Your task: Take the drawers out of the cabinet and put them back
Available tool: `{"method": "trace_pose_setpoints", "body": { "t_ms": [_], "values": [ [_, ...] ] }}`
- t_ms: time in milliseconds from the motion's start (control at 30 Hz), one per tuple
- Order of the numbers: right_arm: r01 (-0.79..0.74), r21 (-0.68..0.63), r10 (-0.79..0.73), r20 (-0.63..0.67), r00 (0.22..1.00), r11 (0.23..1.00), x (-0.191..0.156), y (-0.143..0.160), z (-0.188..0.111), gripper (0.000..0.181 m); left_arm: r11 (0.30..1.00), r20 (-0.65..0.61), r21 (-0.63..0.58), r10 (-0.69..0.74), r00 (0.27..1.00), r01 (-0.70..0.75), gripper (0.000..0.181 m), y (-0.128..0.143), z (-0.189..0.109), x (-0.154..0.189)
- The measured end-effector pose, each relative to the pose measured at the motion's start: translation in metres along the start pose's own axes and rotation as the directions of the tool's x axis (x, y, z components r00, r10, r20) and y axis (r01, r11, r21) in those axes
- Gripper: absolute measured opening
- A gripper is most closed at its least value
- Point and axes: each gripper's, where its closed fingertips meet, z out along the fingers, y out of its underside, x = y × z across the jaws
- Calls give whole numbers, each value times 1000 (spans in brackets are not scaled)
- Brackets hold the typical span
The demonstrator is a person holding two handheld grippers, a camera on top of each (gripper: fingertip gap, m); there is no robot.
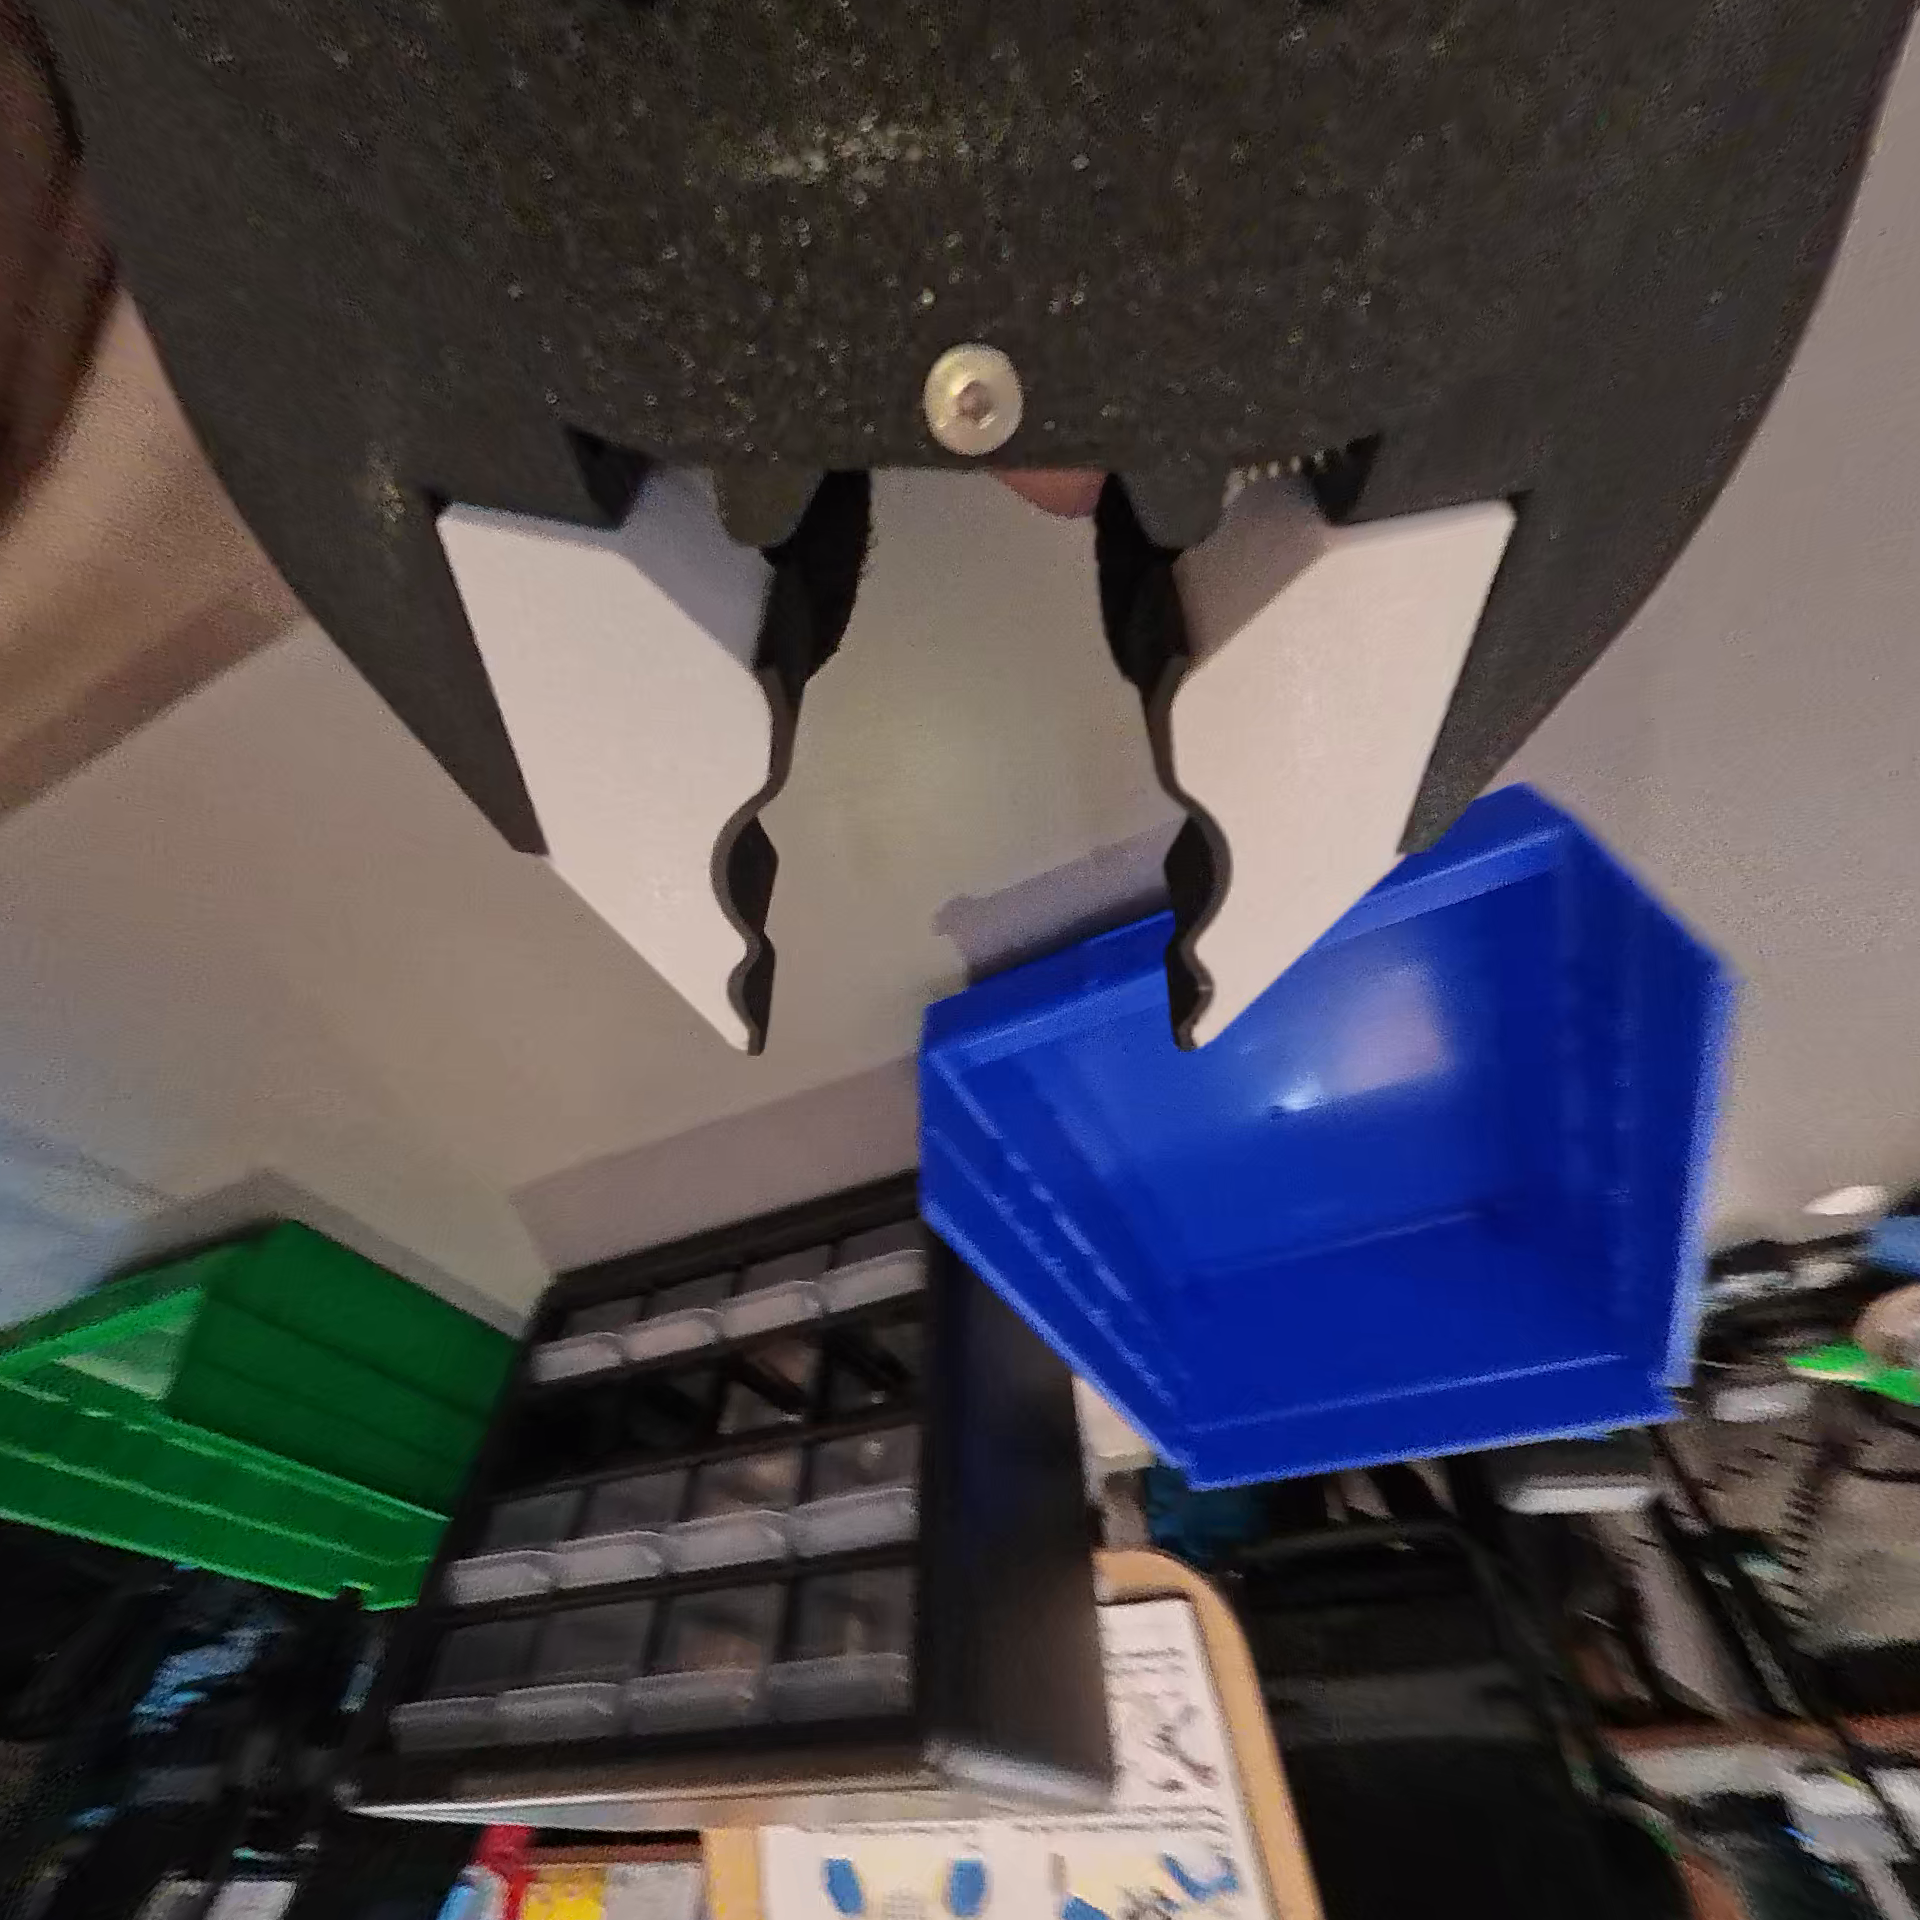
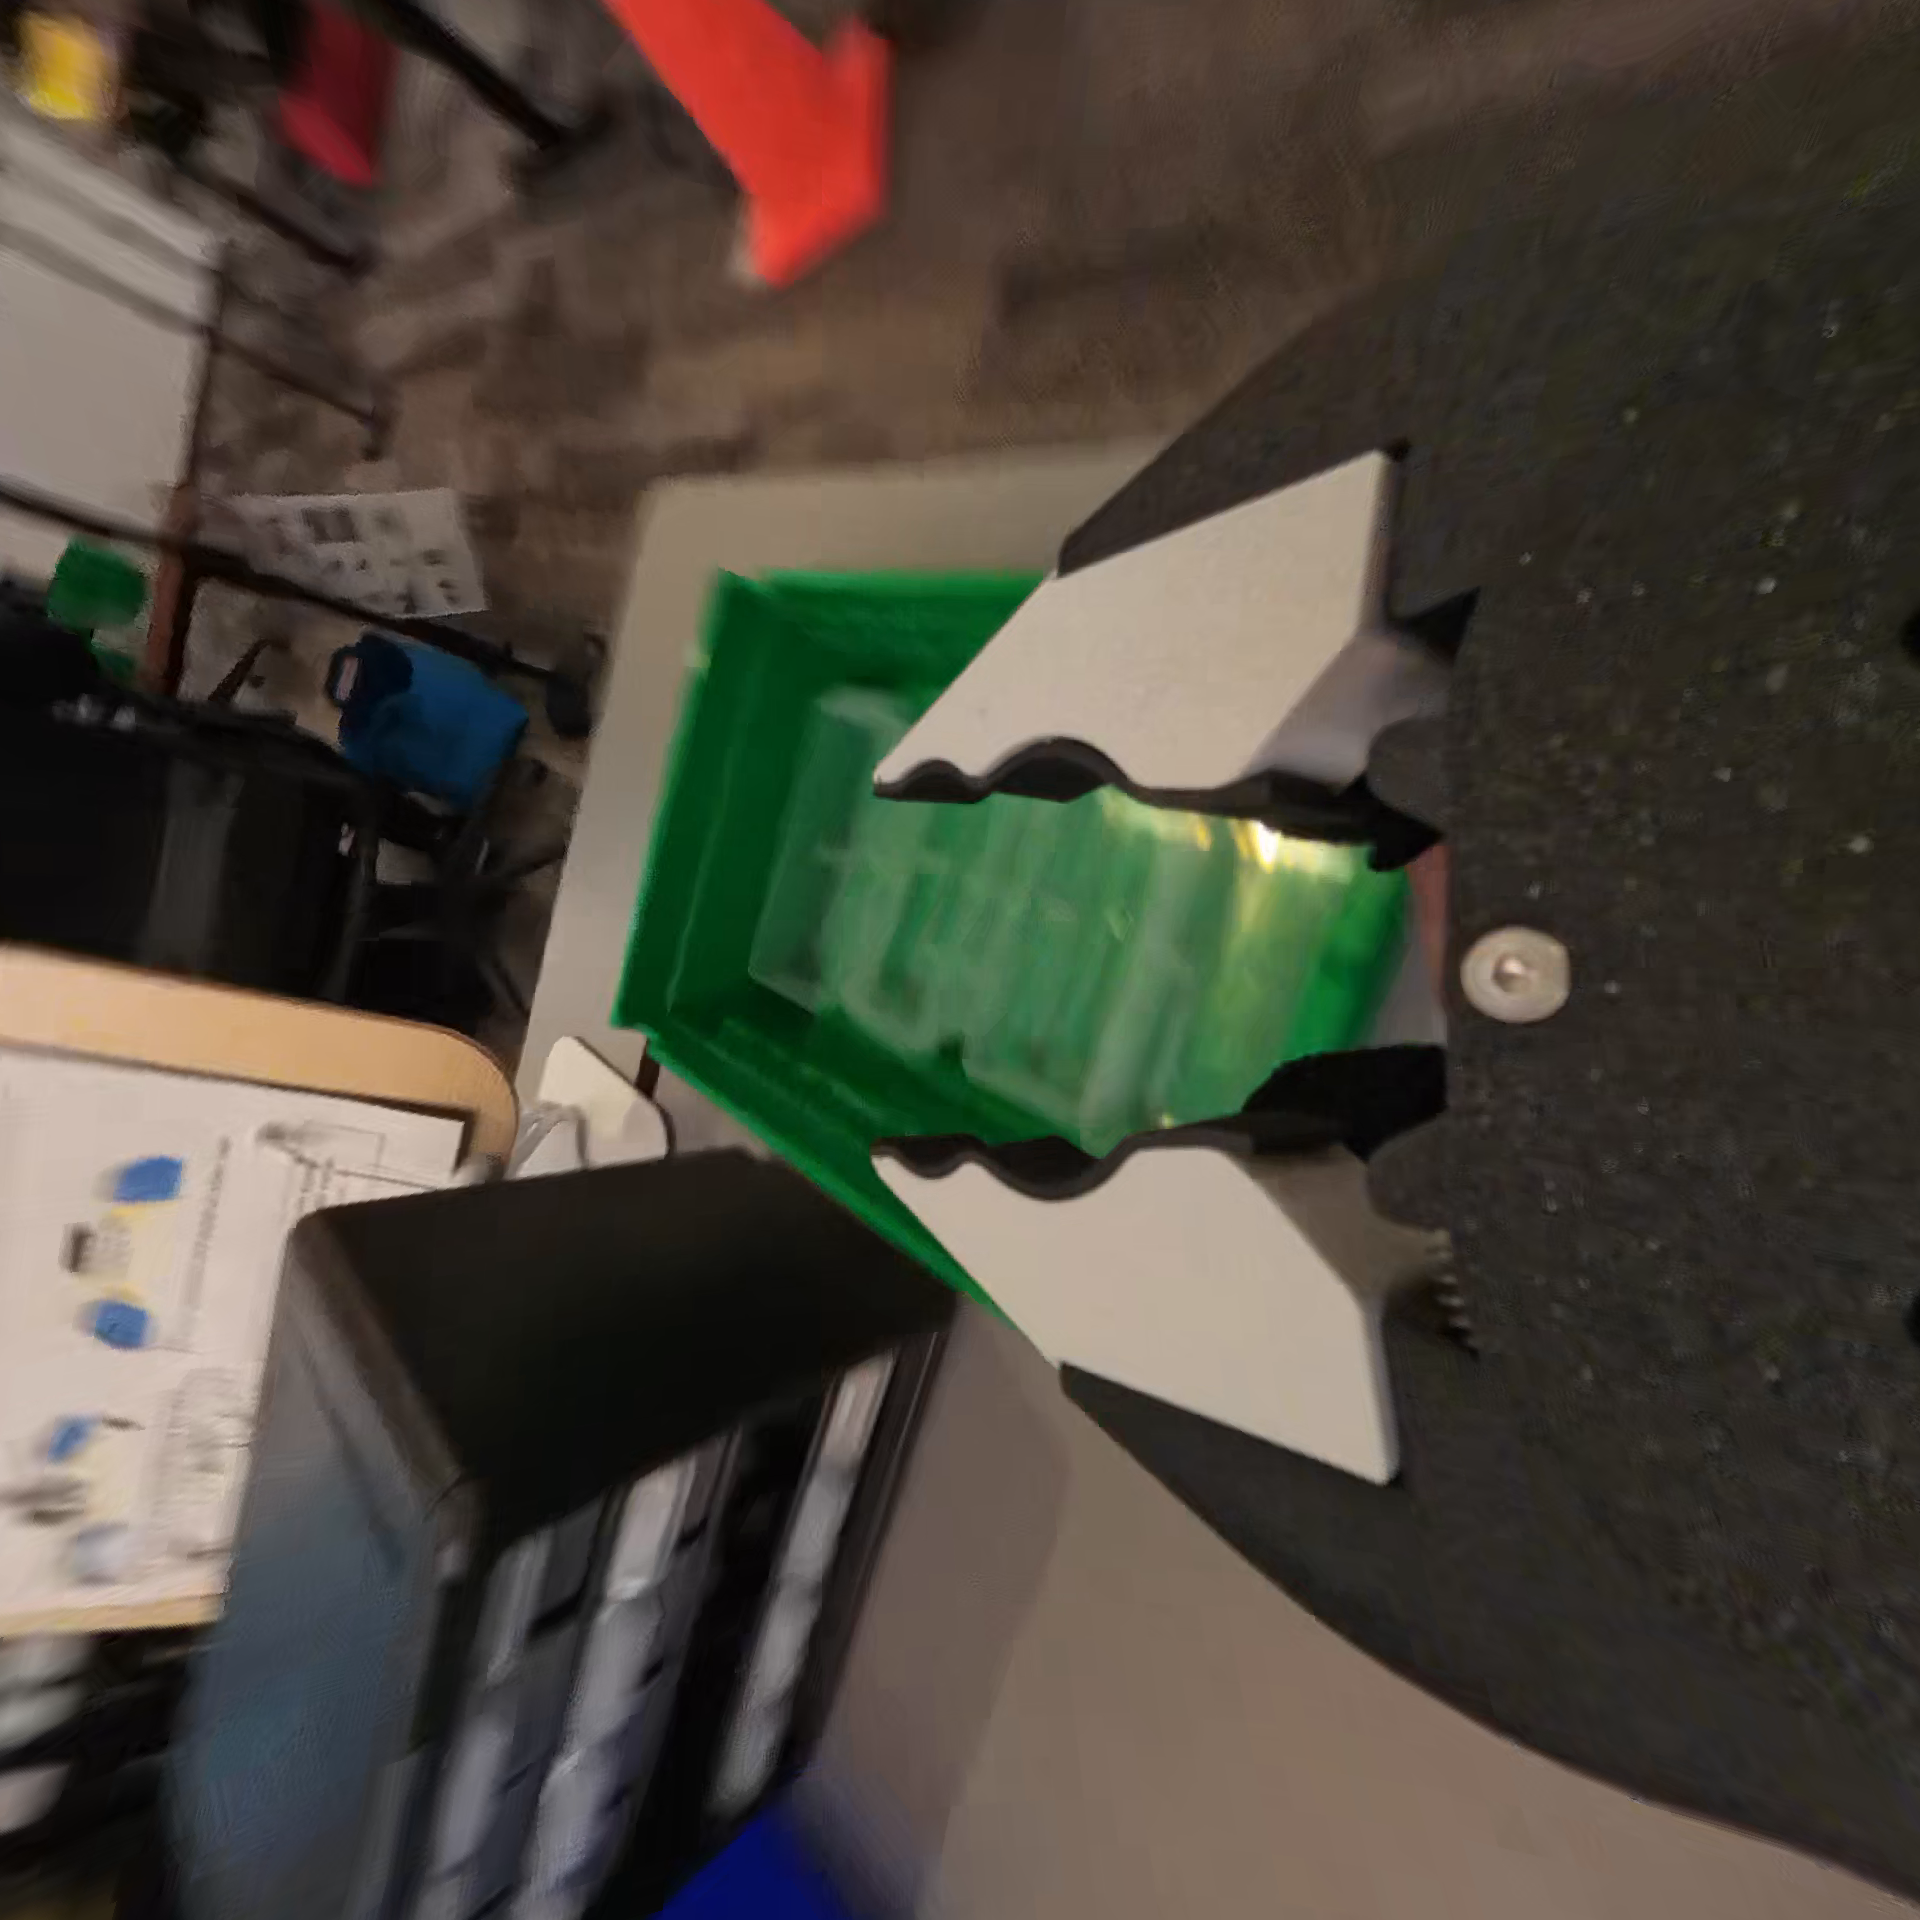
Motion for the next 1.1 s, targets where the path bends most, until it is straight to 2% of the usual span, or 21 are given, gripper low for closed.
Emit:
{"method": "trace_pose_setpoints", "body": {
  "t_ms": [33,100,167,233,300,367,433,533,700,833,1100],
  "values": [
    [-158,18,158,-13,987,987,-14,22,-10,64,1000,44,8,-1,999,0,74,2,-4,-9],
    [-323,2,323,-40,946,946,-43,70,-26,68,999,105,1,-40,994,40,74,11,-9,-23],
    [-375,10,374,-90,923,927,-65,105,-40,69,994,135,-34,-94,986,99,73,24,-12,-31],
    [-353,34,354,-133,926,935,-76,124,-49,69,988,161,-70,-126,979,138,71,38,-15,-37],
    [-300,-27,295,-113,949,954,-83,119,-55,70,976,188,-135,-142,972,169,70,54,-17,-44],
    [-216,7,214,-142,966,976,-74,106,-63,68,960,203,-182,-174,964,211,70,62,-19,-47],
    [-158,37,163,-193,968,987,-62,110,-66,65,956,212,-178,-196,958,235,67,61,-20,-47],
    [-204,-37,195,-179,964,978,-62,127,-62,65,952,213,-178,-208,955,247,62,61,-23,-45],
    [-150,-70,136,-178,975,986,-61,127,-45,64,952,255,-194,-182,950,235,57,65,-27,-53],
    [-135,-89,120,-155,981,987,-68,126,-31,64,942,244,-192,-227,943,276,54,69,-30,-52],
    [-75,-99,60,-148,987,992,-77,124,-24,64,930,256,-172,-277,926,325,52,70,-40,-56]
  ]
}}
